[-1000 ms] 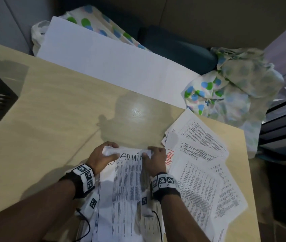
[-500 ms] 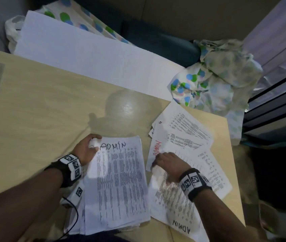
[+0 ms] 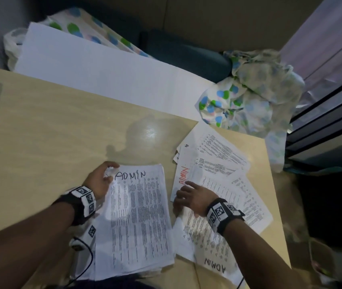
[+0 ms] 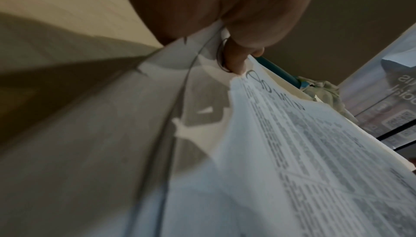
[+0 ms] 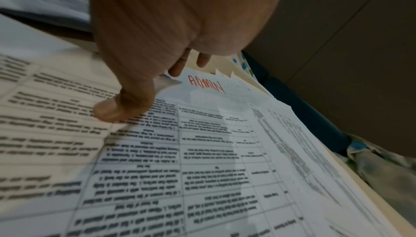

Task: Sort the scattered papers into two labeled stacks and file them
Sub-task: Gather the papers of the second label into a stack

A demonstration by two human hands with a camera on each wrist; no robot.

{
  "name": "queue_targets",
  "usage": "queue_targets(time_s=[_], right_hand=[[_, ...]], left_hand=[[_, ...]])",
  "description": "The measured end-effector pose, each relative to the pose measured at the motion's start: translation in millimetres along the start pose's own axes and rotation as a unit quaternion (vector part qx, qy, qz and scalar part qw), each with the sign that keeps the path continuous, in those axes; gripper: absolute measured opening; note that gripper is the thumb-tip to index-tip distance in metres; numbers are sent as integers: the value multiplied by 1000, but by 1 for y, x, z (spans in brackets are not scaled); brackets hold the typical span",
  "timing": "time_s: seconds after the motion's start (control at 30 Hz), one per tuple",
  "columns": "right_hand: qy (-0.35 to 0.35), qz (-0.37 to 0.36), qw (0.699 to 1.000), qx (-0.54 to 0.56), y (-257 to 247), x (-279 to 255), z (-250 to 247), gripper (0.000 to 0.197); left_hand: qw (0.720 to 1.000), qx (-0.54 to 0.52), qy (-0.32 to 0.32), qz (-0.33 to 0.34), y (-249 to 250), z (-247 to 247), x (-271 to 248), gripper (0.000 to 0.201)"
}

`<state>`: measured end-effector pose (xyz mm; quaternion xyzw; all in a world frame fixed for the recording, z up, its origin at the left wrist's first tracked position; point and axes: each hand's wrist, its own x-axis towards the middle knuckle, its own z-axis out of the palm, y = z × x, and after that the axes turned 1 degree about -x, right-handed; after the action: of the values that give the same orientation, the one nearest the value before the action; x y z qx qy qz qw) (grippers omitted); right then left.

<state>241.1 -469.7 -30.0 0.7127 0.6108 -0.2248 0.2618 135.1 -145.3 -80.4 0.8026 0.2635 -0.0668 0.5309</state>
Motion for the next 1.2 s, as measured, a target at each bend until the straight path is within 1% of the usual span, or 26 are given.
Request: queue_targets(time_s=[0.07,0.13,0.2,0.23,0.3,0.33,0.37,0.43,0.53,0.57,0.6,0.67,0.7,0.73,0.77,0.8,0.87,0.93,0.97,1.03,1.07,1.13,1.2], right_hand=[[45,-16,999,-2,-4,-2,3,77],[75,-21,997,4,-10,-2,2,62],[72,-12,997,36,-10,-1,-4,49],[65,3,996,68,-6,-2,-8,41],[43,45,993,101,11,-3,-21,25],[57,73,988,120,21,-6,-31,21],[88,111,978,155,32,-12,-41,19],[159,190,937,246,53,-29,-63,17],[234,304,859,338,79,-58,-100,12],[274,327,826,368,84,-65,-110,9],[320,346,784,403,88,-69,-117,10],[409,388,691,453,91,-68,-126,8],[449,408,645,464,91,-64,-127,7],[477,421,606,478,88,-57,-127,12],[490,423,578,497,83,-48,-125,16],[485,421,567,516,77,-37,-121,17],[429,422,574,555,58,-9,-103,12],[361,425,577,596,37,22,-81,5],[330,421,587,608,27,35,-71,6],[271,408,619,614,8,58,-54,15],[248,405,635,610,-1,66,-48,17],[222,392,661,600,-15,77,-42,18],[198,368,685,597,-23,84,-42,20]], left_hand=[[999,30,-6,9,3,-3,-3,41],[999,44,-2,14,2,-5,-3,39],[999,48,8,10,0,-5,-4,38],[999,49,11,9,-1,-5,-4,38],[999,41,24,10,-2,-7,-3,39],[999,32,30,9,-4,-8,-2,40],[999,20,34,9,-5,-10,0,42],[999,3,41,2,-10,-14,5,47],[999,-12,31,-7,-15,-18,9,52],[999,-11,33,-6,-15,-20,9,52],[999,-9,39,-8,-14,-22,8,48],[999,-1,50,-10,-11,-26,5,42],[998,1,57,0,-11,-27,4,42],[998,-8,59,7,-9,-27,3,43],[998,-19,57,16,-8,-27,3,42],[998,-33,57,18,-8,-26,2,41],[996,-72,54,20,-7,-26,0,39],[995,-82,48,34,-6,-27,0,44],[995,-76,50,30,-7,-28,1,45],[995,-75,57,16,-4,-30,3,43],[993,-94,64,16,0,-31,2,39],[988,-128,85,15,5,-31,2,29],[986,-137,93,12,9,-31,1,19]])
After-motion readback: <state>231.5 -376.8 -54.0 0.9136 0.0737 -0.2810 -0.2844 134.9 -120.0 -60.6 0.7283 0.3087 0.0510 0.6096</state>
